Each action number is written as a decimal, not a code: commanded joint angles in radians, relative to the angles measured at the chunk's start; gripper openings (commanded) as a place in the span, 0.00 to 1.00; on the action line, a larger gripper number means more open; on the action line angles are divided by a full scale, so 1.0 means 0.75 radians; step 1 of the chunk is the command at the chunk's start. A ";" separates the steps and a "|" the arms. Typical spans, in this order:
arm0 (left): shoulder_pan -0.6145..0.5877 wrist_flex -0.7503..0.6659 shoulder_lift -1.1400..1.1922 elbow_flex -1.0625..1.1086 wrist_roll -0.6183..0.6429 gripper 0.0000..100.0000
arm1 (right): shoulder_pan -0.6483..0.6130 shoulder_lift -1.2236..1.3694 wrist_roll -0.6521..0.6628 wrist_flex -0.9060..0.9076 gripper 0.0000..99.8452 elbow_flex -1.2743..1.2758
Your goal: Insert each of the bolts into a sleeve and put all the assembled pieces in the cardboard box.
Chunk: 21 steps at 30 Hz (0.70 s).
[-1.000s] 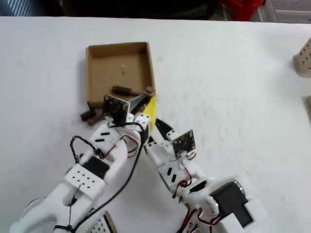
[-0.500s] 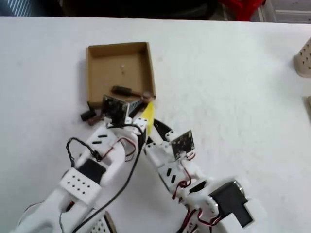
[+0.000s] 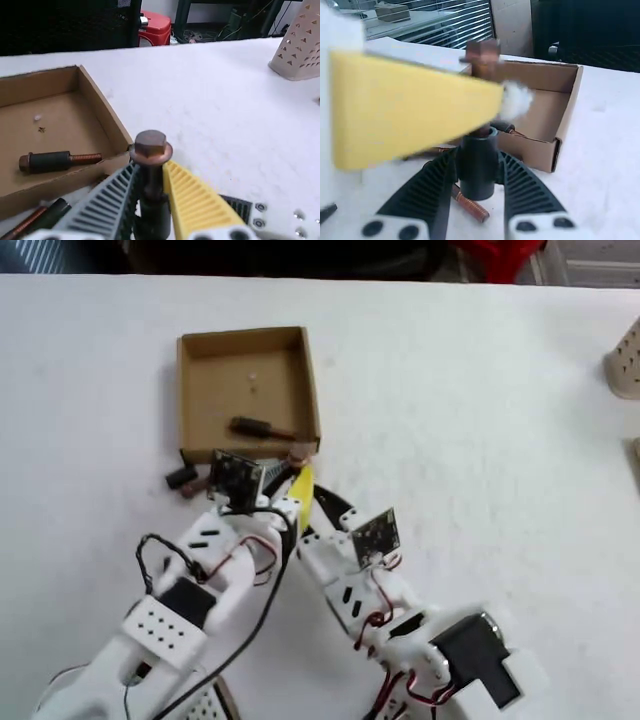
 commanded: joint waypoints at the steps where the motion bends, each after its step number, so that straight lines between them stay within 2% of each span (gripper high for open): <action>1: 0.003 -0.039 -0.040 -0.012 0.004 0.02 | 0.005 -0.009 0.016 -0.026 0.02 -0.016; 4: 0.001 -0.033 -0.040 -0.010 0.004 0.09 | 0.005 -0.009 0.016 -0.026 0.02 -0.016; 7: -0.042 -0.020 -0.040 -0.004 0.004 0.22 | 0.007 -0.011 0.016 -0.028 0.02 -0.016; 12: -0.046 0.162 -0.050 -0.023 0.004 0.39 | 0.026 -0.013 0.016 -0.032 0.02 -0.018; 16: -0.056 0.237 -0.050 -0.074 0.004 0.41 | 0.026 -0.013 0.016 -0.032 0.02 -0.018; 21: -0.136 0.200 -0.050 -0.133 0.047 0.41 | 0.026 -0.013 0.016 -0.032 0.02 -0.018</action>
